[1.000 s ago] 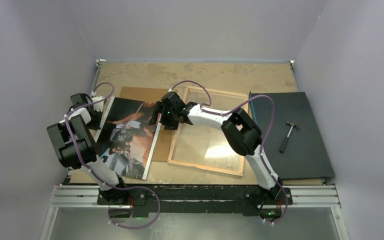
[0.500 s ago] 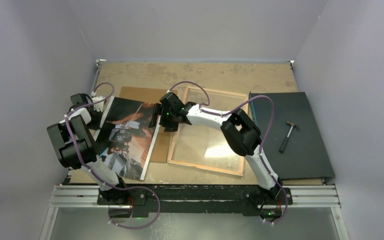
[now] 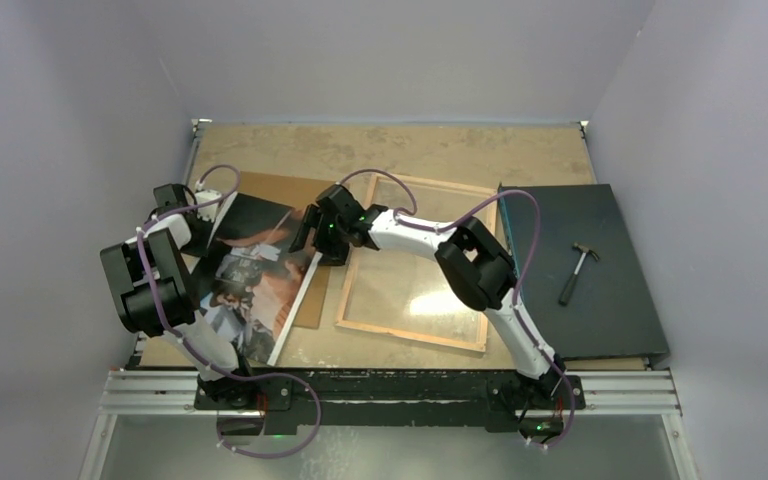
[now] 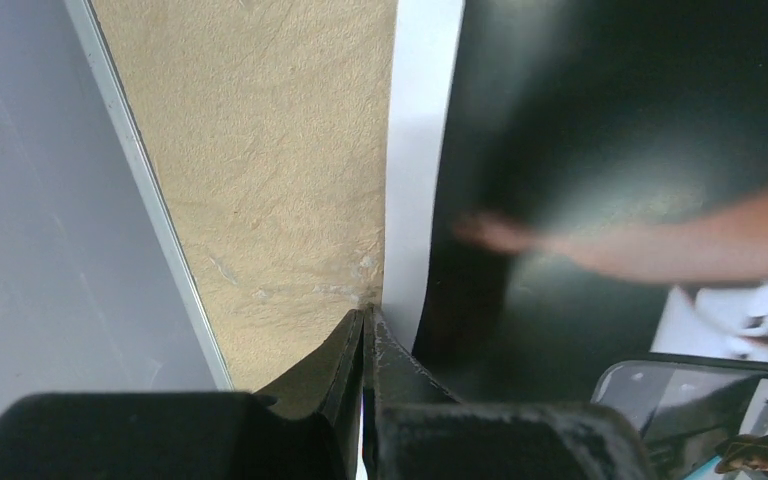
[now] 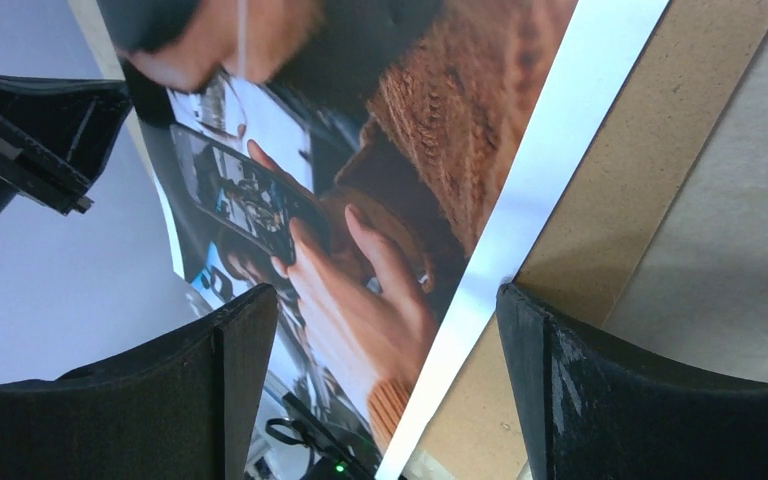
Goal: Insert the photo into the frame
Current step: Pick up the photo at the center of the board.
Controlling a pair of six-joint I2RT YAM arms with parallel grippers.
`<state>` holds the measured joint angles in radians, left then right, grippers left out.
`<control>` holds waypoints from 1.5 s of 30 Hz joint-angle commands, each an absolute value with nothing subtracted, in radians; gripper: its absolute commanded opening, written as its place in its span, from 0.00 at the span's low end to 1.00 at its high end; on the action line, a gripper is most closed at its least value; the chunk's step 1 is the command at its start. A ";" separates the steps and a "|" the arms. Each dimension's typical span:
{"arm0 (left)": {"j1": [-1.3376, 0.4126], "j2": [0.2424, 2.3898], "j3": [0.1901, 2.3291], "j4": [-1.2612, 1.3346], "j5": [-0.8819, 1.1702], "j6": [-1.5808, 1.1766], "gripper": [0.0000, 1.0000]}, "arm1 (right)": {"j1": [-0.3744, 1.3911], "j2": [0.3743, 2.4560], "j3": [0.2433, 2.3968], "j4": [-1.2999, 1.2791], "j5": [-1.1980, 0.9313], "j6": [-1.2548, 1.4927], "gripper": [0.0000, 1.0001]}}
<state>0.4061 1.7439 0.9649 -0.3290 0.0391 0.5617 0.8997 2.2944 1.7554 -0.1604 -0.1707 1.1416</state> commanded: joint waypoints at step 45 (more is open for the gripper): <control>0.358 1.844 0.902 -0.560 0.181 0.529 0.00 | 0.834 2.103 1.574 -0.008 -0.023 1.030 0.85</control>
